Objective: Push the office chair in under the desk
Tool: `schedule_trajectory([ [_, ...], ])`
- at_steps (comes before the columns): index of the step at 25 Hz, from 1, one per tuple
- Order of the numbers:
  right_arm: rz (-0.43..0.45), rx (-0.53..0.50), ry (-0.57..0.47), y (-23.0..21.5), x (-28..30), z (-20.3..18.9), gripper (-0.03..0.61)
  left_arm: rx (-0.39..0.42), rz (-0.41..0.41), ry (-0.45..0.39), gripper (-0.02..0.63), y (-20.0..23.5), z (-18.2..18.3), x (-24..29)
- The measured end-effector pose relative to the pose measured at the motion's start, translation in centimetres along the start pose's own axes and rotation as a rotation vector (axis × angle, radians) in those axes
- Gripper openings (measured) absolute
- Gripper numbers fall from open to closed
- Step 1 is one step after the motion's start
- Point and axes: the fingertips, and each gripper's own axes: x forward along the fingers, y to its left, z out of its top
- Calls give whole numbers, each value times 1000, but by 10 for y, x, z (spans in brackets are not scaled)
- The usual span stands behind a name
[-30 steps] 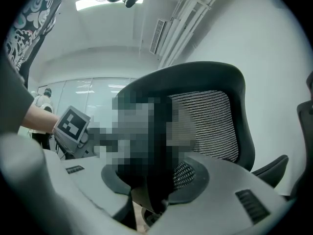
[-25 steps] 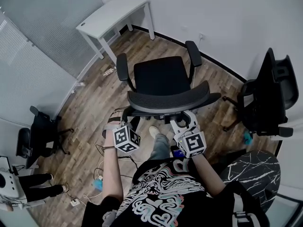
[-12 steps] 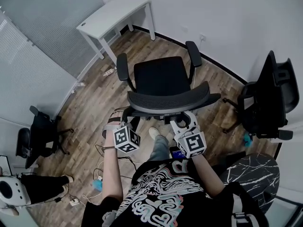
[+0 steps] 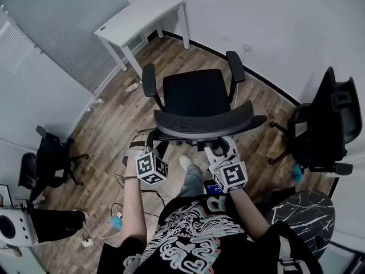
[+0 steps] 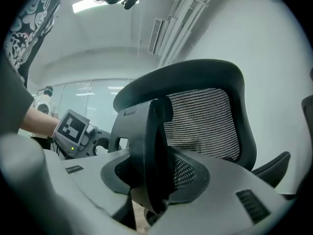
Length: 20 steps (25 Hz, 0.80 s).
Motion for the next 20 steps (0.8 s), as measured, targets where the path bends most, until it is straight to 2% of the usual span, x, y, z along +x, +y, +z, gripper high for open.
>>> schedule_trajectory([
  [20,6,0,-3,-15,23,2,152,-11,40,-29,236,21,1,17],
])
